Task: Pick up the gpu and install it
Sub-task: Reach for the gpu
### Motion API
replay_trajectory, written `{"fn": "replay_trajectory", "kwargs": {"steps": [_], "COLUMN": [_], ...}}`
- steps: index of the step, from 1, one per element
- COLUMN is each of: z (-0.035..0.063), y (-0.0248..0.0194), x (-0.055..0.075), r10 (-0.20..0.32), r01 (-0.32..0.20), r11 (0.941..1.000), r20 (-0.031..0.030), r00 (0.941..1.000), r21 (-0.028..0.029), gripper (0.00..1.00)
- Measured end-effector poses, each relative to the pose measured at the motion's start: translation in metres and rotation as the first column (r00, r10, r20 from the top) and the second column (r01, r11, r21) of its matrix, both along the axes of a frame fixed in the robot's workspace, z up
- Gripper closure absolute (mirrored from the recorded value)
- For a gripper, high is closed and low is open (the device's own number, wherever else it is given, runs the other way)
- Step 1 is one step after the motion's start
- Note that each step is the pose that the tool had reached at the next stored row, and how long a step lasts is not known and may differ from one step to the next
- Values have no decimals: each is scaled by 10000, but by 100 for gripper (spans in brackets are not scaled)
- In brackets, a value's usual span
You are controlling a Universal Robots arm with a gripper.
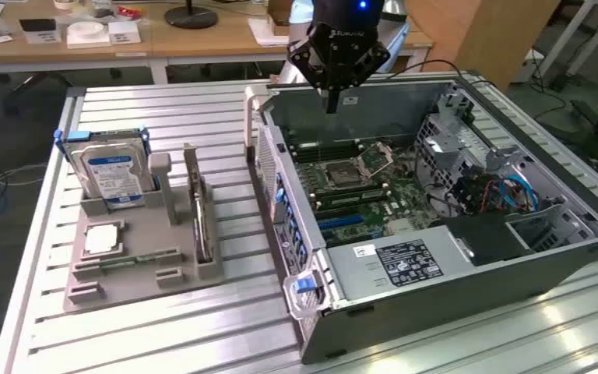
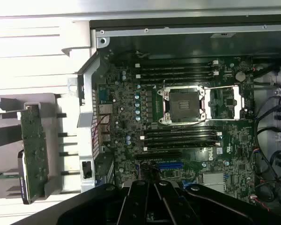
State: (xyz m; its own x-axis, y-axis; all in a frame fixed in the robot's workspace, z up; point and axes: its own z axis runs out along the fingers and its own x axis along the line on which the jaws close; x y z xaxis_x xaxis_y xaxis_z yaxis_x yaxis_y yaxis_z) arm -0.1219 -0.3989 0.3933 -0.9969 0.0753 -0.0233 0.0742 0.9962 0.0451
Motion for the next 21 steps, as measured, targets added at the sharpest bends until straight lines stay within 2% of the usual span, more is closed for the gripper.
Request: {"fn": "replay_trajectory", "kwargs": {"steps": [6,21], "z": [-1,0], "y": [0,0], "x": [-19,-210], "r10": [-1,0], "r01": [1,0], "r11": [10000,10000], "r20": [1,1], "r00": [10000,10000], "r21": [1,1], "gripper": [89,89]}}
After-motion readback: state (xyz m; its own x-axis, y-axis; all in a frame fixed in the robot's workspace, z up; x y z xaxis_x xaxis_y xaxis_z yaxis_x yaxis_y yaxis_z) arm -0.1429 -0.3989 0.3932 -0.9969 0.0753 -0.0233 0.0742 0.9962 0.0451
